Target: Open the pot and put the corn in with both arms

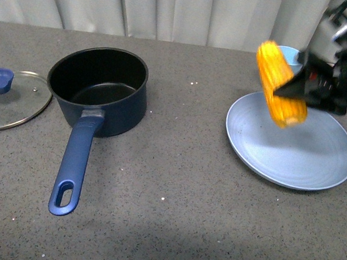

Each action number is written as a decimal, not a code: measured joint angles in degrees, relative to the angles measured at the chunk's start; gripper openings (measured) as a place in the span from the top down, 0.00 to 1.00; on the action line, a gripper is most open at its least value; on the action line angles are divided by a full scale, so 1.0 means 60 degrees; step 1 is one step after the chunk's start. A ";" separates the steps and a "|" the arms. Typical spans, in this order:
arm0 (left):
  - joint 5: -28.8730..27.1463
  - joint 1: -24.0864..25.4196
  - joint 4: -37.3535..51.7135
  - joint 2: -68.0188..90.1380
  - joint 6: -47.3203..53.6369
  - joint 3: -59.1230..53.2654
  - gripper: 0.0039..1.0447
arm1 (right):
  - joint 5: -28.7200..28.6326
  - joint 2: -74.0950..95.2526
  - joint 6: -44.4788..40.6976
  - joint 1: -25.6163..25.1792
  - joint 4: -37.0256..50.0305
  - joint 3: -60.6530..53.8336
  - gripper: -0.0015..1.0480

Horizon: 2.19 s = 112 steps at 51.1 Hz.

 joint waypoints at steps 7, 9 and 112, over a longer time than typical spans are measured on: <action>0.0000 0.0000 0.0000 0.0000 0.0000 0.0000 0.06 | -0.1344 0.0499 0.4324 0.1406 0.2455 0.0178 0.82; 0.0000 0.0000 0.0000 0.0000 0.0000 0.0000 0.06 | -0.1355 0.0685 0.4626 0.1690 0.2397 0.0470 0.82; 0.0000 -0.0004 0.0000 0.0000 0.0000 0.0000 0.06 | 0.5198 -0.0353 0.1738 0.2153 0.2739 0.0193 0.09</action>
